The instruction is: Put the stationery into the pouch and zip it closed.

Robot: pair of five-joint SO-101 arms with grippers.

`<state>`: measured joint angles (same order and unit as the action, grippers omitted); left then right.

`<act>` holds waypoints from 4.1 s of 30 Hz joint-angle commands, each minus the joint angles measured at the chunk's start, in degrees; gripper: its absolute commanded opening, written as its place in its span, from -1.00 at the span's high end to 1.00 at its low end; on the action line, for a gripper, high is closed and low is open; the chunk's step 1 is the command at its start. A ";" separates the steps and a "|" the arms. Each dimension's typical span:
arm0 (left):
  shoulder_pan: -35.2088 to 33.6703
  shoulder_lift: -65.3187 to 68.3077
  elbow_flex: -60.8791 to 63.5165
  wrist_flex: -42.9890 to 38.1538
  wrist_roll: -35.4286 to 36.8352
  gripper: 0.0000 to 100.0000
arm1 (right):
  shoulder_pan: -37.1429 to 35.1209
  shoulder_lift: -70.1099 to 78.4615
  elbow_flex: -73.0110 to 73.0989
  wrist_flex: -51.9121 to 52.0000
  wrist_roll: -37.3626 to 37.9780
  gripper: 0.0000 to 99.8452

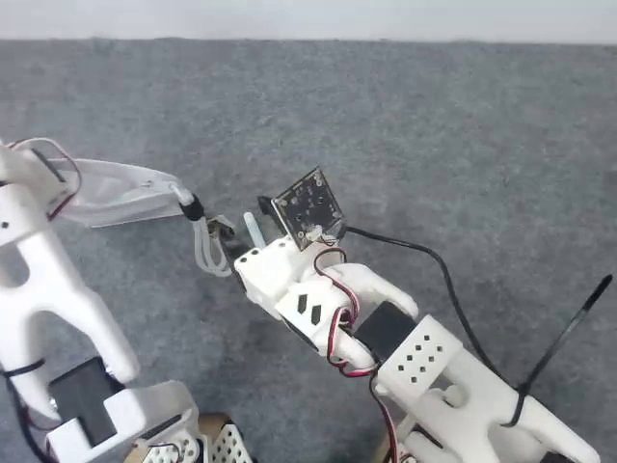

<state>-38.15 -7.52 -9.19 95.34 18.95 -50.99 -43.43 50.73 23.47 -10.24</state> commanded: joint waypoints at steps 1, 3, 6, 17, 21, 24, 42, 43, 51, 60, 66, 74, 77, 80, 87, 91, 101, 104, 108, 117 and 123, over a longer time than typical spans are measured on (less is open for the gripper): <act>-0.79 -0.79 -1.98 -2.20 -0.18 0.97 | 1.54 3.38 -4.22 3.38 0.44 0.58; -0.97 -0.79 -1.98 -2.29 -0.09 0.97 | 1.80 7.08 -7.03 6.11 0.44 0.58; -1.05 -0.79 -1.98 -2.29 -0.09 0.97 | 2.15 12.88 -10.99 9.45 -1.58 0.58; -1.05 -0.79 -1.98 -2.20 -0.09 0.97 | 4.88 33.45 -23.38 11.74 -5.01 0.58; -1.05 -0.79 -1.89 -2.11 -0.09 0.97 | 4.97 41.63 -28.57 11.82 -4.92 0.58; -1.05 -0.79 -1.89 -2.02 -0.09 0.97 | 4.97 47.43 -32.62 11.82 -4.84 0.58; -1.05 -0.79 -1.63 -2.11 -0.09 0.97 | 6.90 73.98 -62.59 30.46 -4.92 0.58; -1.05 -0.79 -1.63 -2.11 -0.09 0.97 | 6.99 74.86 -63.82 31.43 -4.92 0.58; -1.05 -0.79 -1.63 -2.11 -0.09 0.97 | 6.99 80.40 -71.91 39.96 -4.84 0.58; -1.05 -0.79 -1.54 -2.02 -0.18 0.97 | 7.08 84.18 -75.87 43.47 -4.84 0.79; -1.05 -0.70 -1.54 -2.02 -0.26 0.97 | 7.08 83.91 -75.78 43.82 -2.46 0.99; -1.05 -0.44 -1.54 -2.02 -0.26 0.97 | 7.78 79.43 -75.60 47.34 -2.29 0.99; -1.05 -0.44 -1.54 -2.02 -0.26 0.97 | 7.52 76.09 -75.60 51.74 -2.37 0.99; -1.05 -0.44 -1.54 -2.02 -0.18 0.97 | 7.87 73.63 -75.60 54.55 -2.37 0.99; 0.97 -0.70 -1.45 -1.85 0.18 0.97 | 10.86 62.99 -75.60 59.03 -2.46 0.99; 3.16 -0.70 -1.54 -1.85 2.73 0.97 | 13.93 55.87 -75.52 63.16 -2.46 0.99; 11.08 -0.79 -3.21 -1.32 3.52 0.97 | 19.56 46.20 -75.52 70.11 -2.46 0.99; 13.89 -0.79 -4.62 0.26 4.75 0.97 | 19.74 43.21 -75.52 73.10 -2.46 0.99; 18.73 -0.79 -7.25 2.29 4.92 0.97 | 19.82 39.52 -74.81 75.12 -3.08 0.99; 24.79 -0.70 -9.63 4.48 4.75 0.97 | 19.65 27.65 -60.48 66.33 -8.09 0.99; 24.44 -0.70 -5.67 3.08 4.57 0.97 | 17.71 13.67 -49.67 59.38 -8.09 0.99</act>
<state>-13.98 -7.52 -14.90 98.86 22.73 -32.09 -21.10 -1.85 87.03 -17.71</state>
